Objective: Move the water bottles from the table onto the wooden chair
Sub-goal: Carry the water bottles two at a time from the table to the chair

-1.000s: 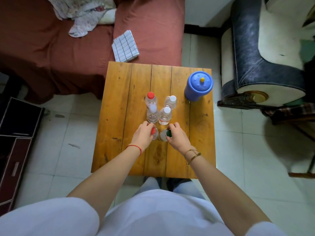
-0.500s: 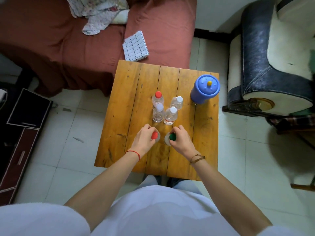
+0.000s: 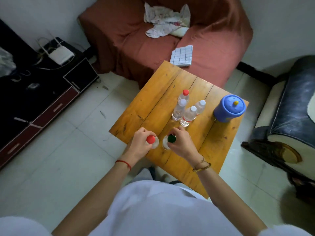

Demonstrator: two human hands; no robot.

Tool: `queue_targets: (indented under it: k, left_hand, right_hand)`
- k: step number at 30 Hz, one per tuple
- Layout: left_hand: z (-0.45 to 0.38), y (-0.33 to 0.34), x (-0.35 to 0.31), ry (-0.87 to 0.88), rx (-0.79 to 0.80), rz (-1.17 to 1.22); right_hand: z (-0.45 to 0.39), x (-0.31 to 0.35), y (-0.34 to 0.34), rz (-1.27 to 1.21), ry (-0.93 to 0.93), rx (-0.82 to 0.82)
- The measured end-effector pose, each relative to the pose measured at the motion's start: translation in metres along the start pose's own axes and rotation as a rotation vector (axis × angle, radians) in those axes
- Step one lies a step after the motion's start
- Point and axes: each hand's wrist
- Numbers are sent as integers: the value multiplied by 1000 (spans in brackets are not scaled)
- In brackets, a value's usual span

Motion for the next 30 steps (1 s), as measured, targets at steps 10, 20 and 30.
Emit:
queue_targets:
  k: [10, 20, 30]
  left_hand:
    - [142, -9, 23, -367, -217, 114]
    - [272, -20, 94, -660, -431, 209]
    - [413, -53, 225, -860, -555, 259]
  right_hand:
    - [56, 58, 39, 62, -271, 262]
    - [97, 139, 147, 172, -492, 539]
    - [148, 241, 326, 195, -536, 700]
Point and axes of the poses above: each hand's wrist, its own z-axis away from the middle knuckle, its own y-axis out of the palm, x = y × z, and after that the axes turned 15 degrees about -z, right-handed
